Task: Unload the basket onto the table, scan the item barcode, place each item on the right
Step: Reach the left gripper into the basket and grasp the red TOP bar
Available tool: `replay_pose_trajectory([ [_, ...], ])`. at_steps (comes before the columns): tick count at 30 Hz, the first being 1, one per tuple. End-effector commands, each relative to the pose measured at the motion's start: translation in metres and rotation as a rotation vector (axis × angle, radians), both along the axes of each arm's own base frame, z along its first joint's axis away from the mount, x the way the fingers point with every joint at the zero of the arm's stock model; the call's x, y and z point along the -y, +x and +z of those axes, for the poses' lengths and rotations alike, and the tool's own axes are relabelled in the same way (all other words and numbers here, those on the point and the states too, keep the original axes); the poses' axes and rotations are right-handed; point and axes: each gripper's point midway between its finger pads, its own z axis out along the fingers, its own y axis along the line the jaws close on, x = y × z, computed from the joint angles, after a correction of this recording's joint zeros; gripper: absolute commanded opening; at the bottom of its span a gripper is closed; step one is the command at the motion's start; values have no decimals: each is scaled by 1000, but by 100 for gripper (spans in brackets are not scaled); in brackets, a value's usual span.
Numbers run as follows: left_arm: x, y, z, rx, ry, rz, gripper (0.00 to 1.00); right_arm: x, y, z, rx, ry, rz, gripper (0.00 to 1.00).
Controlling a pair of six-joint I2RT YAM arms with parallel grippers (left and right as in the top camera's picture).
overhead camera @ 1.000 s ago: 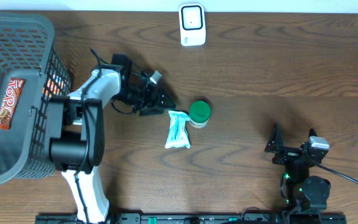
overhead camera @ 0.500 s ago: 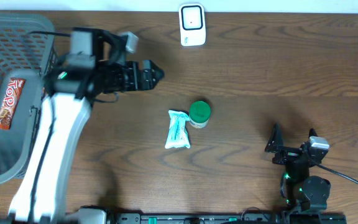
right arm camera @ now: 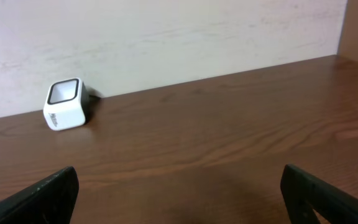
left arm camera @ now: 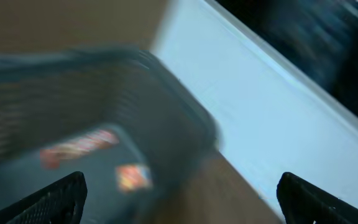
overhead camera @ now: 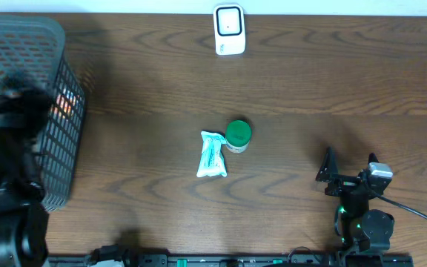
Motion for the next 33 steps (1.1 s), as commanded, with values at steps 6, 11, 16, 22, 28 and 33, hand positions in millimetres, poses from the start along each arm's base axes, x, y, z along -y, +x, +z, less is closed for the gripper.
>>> replay_pose_trajectory([
  [6,-112,-17,-46,-162,-38,485,98,-2,0,0,-1,-14,11,99],
  [11,-141,-7,-91,-345,-70,531,98,-2,0,0,-1,-14,11,99],
  [16,-158,35,-141,-649,48,320,98,-2,0,0,-1,-14,11,99],
  [22,-154,91,-215,-892,115,-91,98,-2,0,0,-1,-14,11,99],
  [28,-163,114,-264,-997,142,-216,98,-2,0,0,-1,-14,11,99],
  [33,-167,131,-279,-984,158,-258,98,-2,0,0,-1,-14,11,99],
])
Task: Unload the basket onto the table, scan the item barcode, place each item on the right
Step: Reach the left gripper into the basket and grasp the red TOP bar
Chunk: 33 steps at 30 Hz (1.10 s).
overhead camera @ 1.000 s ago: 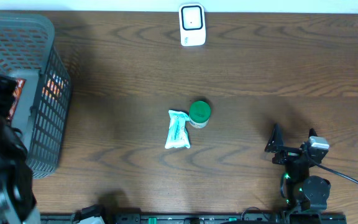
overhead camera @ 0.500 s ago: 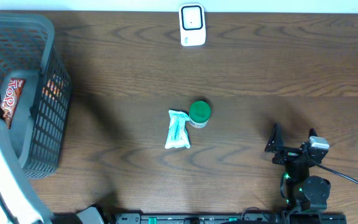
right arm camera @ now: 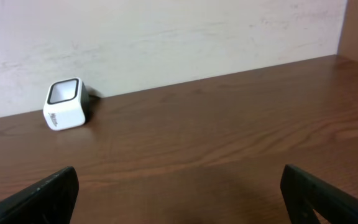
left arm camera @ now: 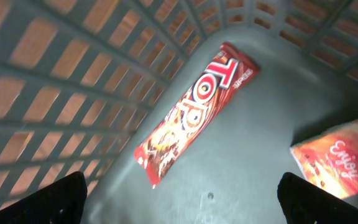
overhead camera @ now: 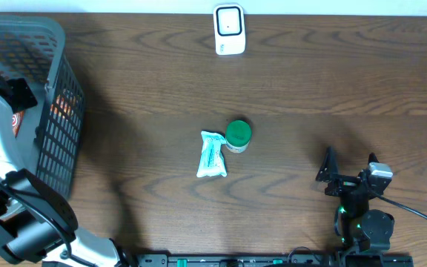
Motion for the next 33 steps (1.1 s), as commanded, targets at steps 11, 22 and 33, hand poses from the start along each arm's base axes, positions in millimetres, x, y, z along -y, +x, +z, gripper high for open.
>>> replay_pose_trajectory([
  [11,-27,16,-54,-18,-43,-34,98,-2,0,0,-1,-14,11,99],
  [22,-30,15,-111,-52,-178,-72,99,-2,0,0,-1,-14,11,99],
  [33,-37,1,-151,-108,-239,-42,85,-2,0,0,-1,-14,11,99],
])
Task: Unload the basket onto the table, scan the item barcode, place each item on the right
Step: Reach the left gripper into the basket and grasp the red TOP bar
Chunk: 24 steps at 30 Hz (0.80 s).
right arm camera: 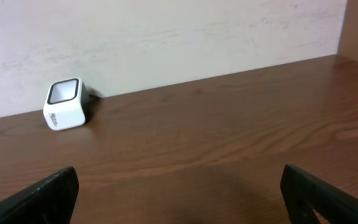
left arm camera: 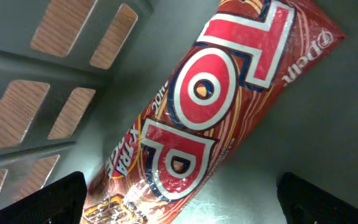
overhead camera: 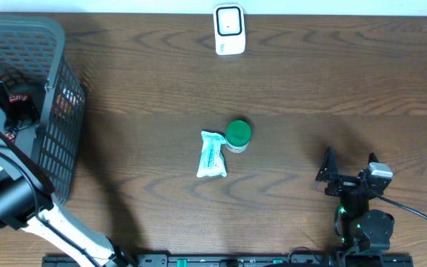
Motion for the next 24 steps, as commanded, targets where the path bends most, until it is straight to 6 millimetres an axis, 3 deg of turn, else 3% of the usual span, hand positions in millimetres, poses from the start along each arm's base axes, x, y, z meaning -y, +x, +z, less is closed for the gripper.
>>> replay_pose_trajectory([
  [1,2,-8,-23,-43,-38,-6,75,-2,0,0,-1,-14,11,99],
  [2,3,-8,-25,-45,-44,-7,62,-2,0,0,-1,-14,11,99],
  [4,6,-11,-31,-54,-57,-9,45,-2,0,0,-1,-14,11,99],
  [9,14,-17,-45,-75,-93,-9,38,-2,0,0,-1,-14,11,99],
  [13,15,-18,-44,-72,-101,17,10,-2,0,0,-1,-14,11,99],
  [19,9,-11,-16,28,-99,167,7,-2,0,0,-1,-14,11,99],
  [24,7,-8,31,111,-57,193,7,-2,0,0,-1,-14,11,99],
])
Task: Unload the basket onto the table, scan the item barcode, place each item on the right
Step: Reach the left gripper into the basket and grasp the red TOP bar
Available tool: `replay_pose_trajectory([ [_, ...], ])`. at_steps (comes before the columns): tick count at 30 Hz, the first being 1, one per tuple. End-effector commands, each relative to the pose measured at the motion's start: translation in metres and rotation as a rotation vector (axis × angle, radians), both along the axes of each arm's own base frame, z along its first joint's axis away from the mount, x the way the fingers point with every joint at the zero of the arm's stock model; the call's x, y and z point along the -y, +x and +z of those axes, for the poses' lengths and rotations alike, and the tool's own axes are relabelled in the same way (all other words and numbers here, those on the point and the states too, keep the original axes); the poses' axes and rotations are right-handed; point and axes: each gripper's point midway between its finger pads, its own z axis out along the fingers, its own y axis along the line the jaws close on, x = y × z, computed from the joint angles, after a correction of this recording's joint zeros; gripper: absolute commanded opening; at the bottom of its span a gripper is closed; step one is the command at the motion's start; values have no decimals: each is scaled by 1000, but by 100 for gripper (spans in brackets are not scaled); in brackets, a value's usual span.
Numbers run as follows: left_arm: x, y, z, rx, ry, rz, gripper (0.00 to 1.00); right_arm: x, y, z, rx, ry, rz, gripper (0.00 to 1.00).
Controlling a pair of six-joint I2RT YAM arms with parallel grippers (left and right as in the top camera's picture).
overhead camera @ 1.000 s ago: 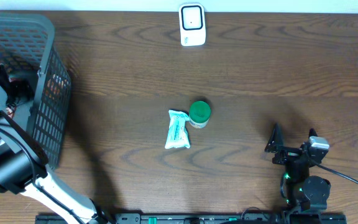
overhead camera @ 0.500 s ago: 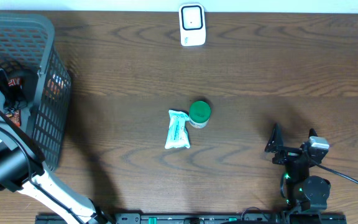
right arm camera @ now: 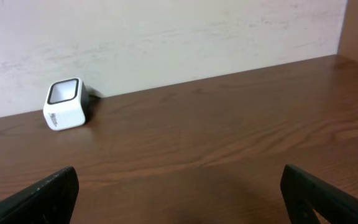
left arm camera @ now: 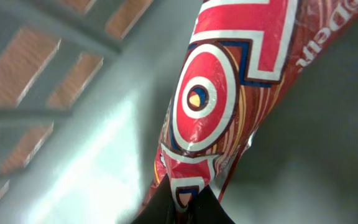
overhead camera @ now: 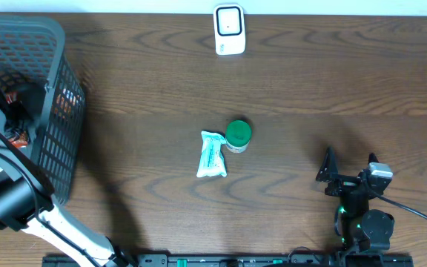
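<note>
A red snack wrapper with large white-and-red letters [left arm camera: 235,93] lies on the grey floor of the basket [overhead camera: 50,44] at the table's left. My left gripper [left arm camera: 184,205] is down inside the basket, its dark fingers shut on the wrapper's lower end. In the overhead view the left arm reaches into the basket and the wrapper is mostly hidden. The white barcode scanner [overhead camera: 229,30] stands at the far edge, also the scanner [right arm camera: 65,104] in the right wrist view. My right gripper [right arm camera: 179,199] rests open at the front right, nothing between its fingers.
A green-lidded jar [overhead camera: 237,135] and a white-and-teal sachet [overhead camera: 212,154] lie mid-table. The basket's lattice wall [left arm camera: 36,68] rises close on the left of the wrapper. A pale wall [right arm camera: 166,37] runs behind the scanner.
My left gripper was open just above the wrapper; now its fingers are shut on the wrapper's lower end. The right arm has not moved.
My left gripper was open near the basket's rim. Then it was open inside the basket with the red wrapper and another packet below. Then it hung close over the wrapper, and now it is shut on it. The right gripper stayed open at the front right.
</note>
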Motion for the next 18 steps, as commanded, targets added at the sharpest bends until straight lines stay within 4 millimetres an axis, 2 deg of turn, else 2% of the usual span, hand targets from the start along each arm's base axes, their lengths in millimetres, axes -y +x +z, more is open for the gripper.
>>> replay_pose_trajectory([
  [1,1,-1,43,87,22,50,7,-2,0,0,-1,-14,11,99],
  [6,3,-3,112,218,91,95,7,-2,0,0,-1,-14,11,99],
  [14,11,-12,170,359,118,188,7,-2,0,0,-1,-14,11,99],
  [18,19,-15,204,435,140,172,7,-2,0,0,-1,-14,11,99],
])
